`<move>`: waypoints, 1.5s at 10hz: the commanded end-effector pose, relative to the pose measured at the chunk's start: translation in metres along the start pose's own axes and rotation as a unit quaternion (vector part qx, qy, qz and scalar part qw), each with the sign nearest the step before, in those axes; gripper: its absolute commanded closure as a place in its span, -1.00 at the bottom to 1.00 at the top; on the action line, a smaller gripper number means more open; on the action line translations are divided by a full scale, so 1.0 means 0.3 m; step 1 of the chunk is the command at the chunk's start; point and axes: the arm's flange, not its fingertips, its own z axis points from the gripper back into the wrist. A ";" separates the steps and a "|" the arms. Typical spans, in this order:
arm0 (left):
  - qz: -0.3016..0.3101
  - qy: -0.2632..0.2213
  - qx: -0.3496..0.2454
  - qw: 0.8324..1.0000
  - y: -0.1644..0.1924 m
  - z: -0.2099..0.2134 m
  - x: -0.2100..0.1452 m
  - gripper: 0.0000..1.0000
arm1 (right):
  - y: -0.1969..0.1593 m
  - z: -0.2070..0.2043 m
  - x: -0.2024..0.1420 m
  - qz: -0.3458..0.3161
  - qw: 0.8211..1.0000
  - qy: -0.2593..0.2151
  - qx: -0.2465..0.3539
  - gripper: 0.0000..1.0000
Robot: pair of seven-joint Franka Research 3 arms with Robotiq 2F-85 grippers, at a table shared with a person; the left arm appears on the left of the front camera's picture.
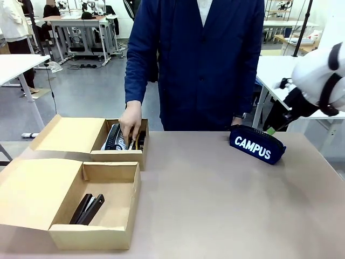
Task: Place items inside the box.
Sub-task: Pick up a Pencil pouch or Stapler and place it inside the Mailer Box closest to the robot.
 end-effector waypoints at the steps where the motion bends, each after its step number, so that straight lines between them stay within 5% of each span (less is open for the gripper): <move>1: -0.011 -0.007 -0.010 1.000 -0.005 -0.001 0.002 -1.00 | -0.027 -0.063 0.072 0.018 1.000 0.014 0.004 -1.00; 4: -0.011 -0.007 -0.010 1.000 -0.005 -0.001 0.002 -1.00 | -0.020 -0.222 0.114 0.032 0.998 0.050 0.020 -1.00; 9: -0.011 -0.007 -0.010 1.000 -0.005 -0.001 0.002 -1.00 | -0.008 -0.258 0.104 0.030 0.997 0.064 0.013 -1.00; 10: -0.011 -0.007 -0.010 1.000 -0.005 -0.001 0.002 -1.00 | -0.005 -0.258 0.102 0.041 0.997 0.067 0.010 -0.04; 11: -0.011 -0.007 -0.010 1.000 -0.005 -0.001 0.002 -1.00 | -0.004 -0.256 0.100 0.044 0.997 0.065 0.009 0.20; 12: -0.011 -0.007 -0.010 1.000 -0.005 -0.001 0.002 -1.00 | -0.006 -0.257 0.098 0.040 0.997 0.062 0.011 1.00; 14: -0.011 -0.007 -0.010 1.000 -0.005 -0.001 0.002 -1.00 | -0.002 -0.255 0.091 0.048 0.997 0.057 0.010 1.00; 15: -0.011 -0.007 -0.010 1.000 -0.005 -0.001 0.002 -1.00 | -0.004 -0.254 0.089 0.049 0.997 0.058 0.009 0.73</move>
